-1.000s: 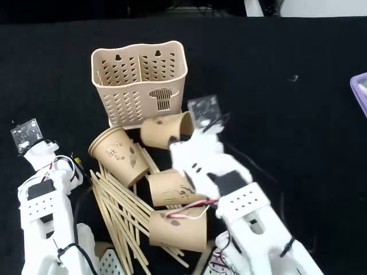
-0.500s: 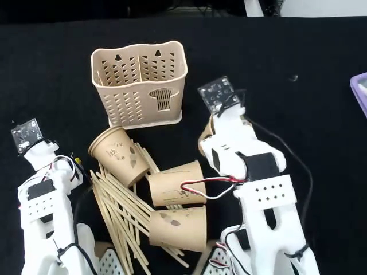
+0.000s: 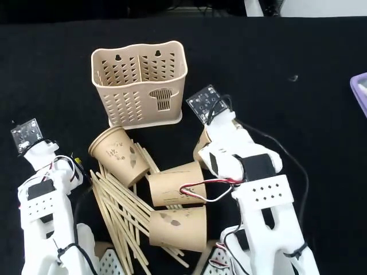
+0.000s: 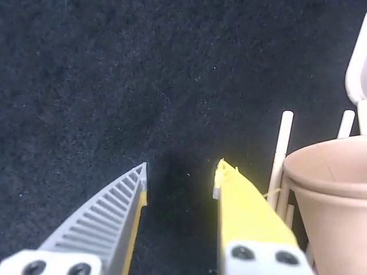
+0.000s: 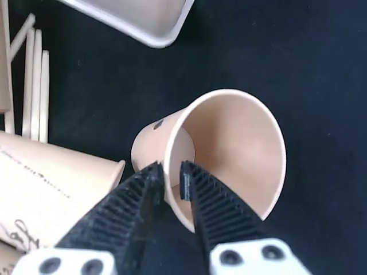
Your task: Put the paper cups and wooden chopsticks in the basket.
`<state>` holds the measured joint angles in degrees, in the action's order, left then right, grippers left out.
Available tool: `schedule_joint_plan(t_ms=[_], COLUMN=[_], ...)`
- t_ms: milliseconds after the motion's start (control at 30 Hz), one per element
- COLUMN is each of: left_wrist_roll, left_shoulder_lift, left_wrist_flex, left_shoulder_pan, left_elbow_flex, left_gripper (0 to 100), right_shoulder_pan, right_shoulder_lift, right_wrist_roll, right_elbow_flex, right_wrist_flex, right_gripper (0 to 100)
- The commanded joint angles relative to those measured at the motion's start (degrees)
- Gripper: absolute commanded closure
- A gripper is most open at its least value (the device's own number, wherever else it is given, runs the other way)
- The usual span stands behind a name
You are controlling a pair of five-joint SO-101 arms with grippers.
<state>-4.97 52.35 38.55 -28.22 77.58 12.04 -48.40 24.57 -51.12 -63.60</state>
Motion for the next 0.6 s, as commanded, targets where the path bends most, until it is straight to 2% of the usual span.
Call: schedule_joint_plan(t_ms=[0,233,367,467,567], left_wrist_roll=[-0.70,-0.70,-0.70,-0.70,-0.70], left_shoulder_lift=[1.23,1.23,1.23,1.23,1.23], left_wrist_flex=[-0.97,-0.97,-0.97,-0.97,-0.97], left_shoulder_pan=[-0.04,-0.13,-0.13,-0.13,-0.04], left_elbow_flex=[-0.57,-0.57,-0.57,-0.57,-0.57], left_gripper=[80,80,80,80,80], right_shoulder_pan=[0.97,-1.05,-5.89,-6.15,-6.51], right_shoulder_lift=[-1.19,4.18,3.12,0.84,-0.57], right_wrist_roll=[0.70,0.62,0.35,0.44,0.62], right_elbow_flex=[0.22,5.49,15.08,23.60,31.78], right_wrist_flex=[0.09,-1.23,-8.18,-13.89,-15.03], right_gripper=[94.2,98.8,98.8,98.8,98.8])
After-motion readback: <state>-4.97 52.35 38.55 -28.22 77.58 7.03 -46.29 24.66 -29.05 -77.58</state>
